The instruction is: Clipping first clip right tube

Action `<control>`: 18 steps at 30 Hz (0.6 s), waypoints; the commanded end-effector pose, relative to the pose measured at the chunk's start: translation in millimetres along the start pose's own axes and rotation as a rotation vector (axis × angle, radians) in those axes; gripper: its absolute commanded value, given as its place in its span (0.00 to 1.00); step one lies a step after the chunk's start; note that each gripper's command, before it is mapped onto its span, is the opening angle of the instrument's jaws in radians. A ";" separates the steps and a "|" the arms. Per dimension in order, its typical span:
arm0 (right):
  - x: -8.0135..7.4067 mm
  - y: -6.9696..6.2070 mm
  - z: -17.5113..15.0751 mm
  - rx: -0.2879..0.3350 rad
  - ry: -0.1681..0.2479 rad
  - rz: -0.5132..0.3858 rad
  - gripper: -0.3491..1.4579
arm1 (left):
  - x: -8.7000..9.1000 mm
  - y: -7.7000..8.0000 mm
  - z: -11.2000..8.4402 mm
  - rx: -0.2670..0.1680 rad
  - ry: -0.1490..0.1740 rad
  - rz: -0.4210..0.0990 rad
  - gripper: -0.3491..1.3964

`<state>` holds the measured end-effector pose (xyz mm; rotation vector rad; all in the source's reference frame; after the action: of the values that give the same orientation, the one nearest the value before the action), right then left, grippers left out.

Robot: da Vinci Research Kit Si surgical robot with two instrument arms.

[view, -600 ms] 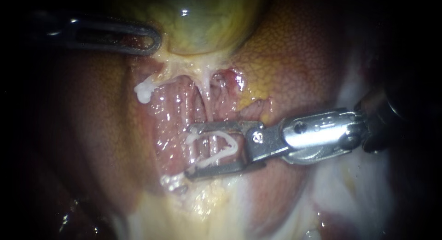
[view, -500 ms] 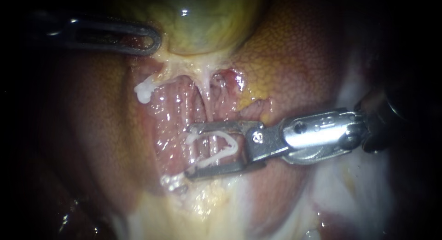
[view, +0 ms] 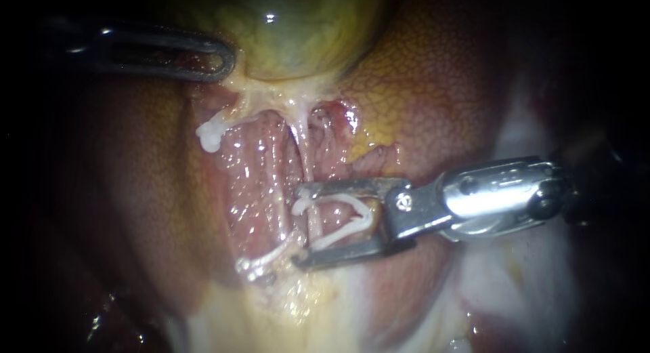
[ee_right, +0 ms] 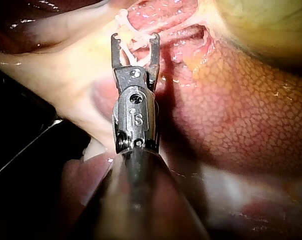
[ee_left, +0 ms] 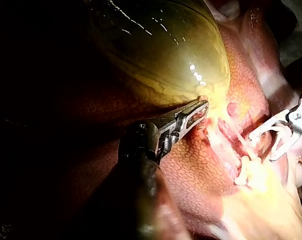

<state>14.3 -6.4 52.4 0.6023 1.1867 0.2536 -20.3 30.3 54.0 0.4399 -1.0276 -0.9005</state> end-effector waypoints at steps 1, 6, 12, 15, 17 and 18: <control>-0.1 0.0 -0.2 0.001 0.000 0.003 0.43 | 0.0 0.0 0.0 0.001 0.000 0.000 0.00; -0.8 0.6 -0.3 0.001 0.000 0.024 0.43 | 0.0 0.0 0.0 0.001 0.000 0.000 0.00; -2.3 2.0 0.1 -0.003 -0.001 0.041 0.43 | 0.0 0.0 -0.1 0.001 0.000 0.000 0.00; -3.1 2.7 0.2 -0.001 -0.001 0.050 0.43 | 0.0 0.0 -0.1 0.001 0.000 0.000 0.00; -3.4 3.2 0.3 -0.002 0.002 0.060 0.43 | 0.0 0.0 -0.1 0.001 0.000 0.001 0.00; -3.6 3.4 0.4 0.003 0.005 0.065 0.43 | 0.0 0.1 -0.1 0.001 0.000 0.001 0.00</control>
<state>13.8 -5.4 57.4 0.6463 1.1759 0.3092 -20.2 30.3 54.0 0.4409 -1.0282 -0.8993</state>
